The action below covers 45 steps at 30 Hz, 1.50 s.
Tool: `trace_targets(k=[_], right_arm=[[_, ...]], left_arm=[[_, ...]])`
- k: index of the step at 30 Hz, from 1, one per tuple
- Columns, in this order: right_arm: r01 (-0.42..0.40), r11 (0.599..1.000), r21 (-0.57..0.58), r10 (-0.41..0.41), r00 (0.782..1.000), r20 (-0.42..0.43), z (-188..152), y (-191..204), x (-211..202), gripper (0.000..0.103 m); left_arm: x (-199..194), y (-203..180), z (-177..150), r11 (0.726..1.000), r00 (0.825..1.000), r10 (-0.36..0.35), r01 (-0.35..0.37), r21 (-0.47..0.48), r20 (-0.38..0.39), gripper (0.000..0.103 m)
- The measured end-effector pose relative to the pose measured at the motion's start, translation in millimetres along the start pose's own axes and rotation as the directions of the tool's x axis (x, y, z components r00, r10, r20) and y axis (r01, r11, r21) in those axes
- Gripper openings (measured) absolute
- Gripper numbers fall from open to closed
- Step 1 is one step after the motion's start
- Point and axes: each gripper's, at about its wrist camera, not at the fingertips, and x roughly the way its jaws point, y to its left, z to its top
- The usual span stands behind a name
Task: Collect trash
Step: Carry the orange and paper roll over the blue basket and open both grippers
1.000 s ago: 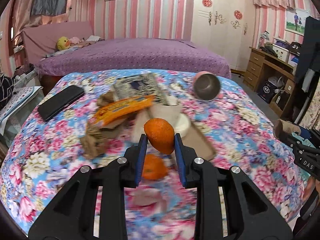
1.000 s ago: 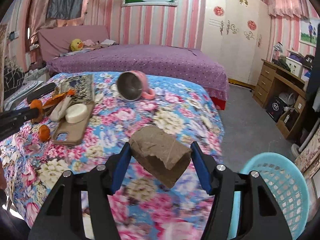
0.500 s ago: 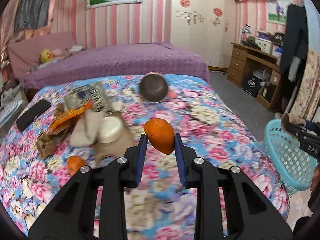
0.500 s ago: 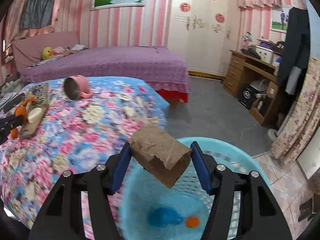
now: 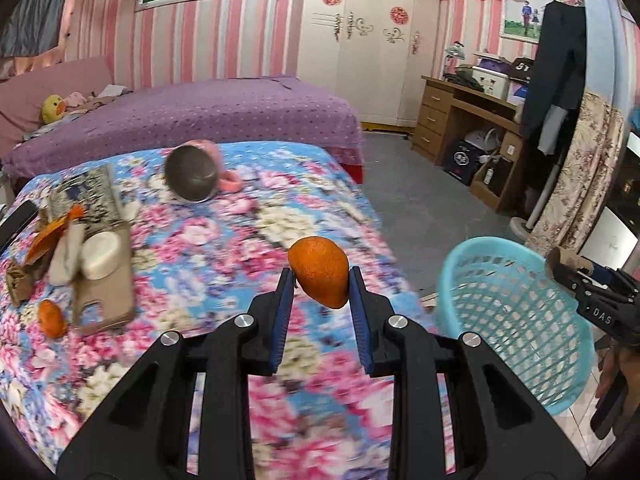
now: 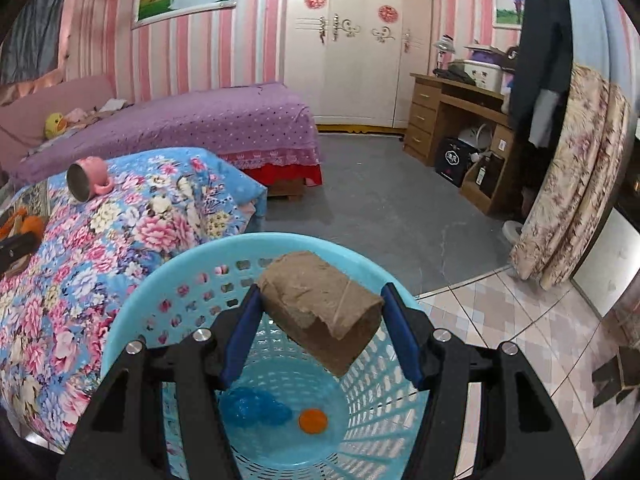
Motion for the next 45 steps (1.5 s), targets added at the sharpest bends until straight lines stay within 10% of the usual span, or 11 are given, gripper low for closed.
trace_targets(k=[25, 29, 34, 45], right_arm=[[0.027, 0.989, 0.145, -0.029, 1.0, 0.01, -12.7, -54.6, -2.0, 0.06], [0.024, 0.991, 0.13, -0.025, 1.0, 0.006, -12.6, -49.4, 0.0, 0.06], [0.031, 0.994, 0.107, -0.031, 1.0, 0.002, -13.5, -42.7, 2.3, 0.06], [0.055, 0.996, 0.066, -0.055, 0.998, -0.007, -10.8, -22.1, 8.2, 0.063]], left_arm=[[32.7, -129.6, -24.1, 0.958, 0.971, -0.229, 0.236, 0.162, -0.06, 0.039], [27.2, -127.8, -20.2, 0.961, 0.976, -0.213, 0.216, 0.17, -0.035, 0.072], [15.0, -111.9, -10.9, 0.974, 0.992, -0.124, 0.115, 0.193, 0.037, 0.09], [7.8, -47.8, 1.1, 0.992, 0.998, 0.007, -0.015, 0.129, 0.061, 0.097]])
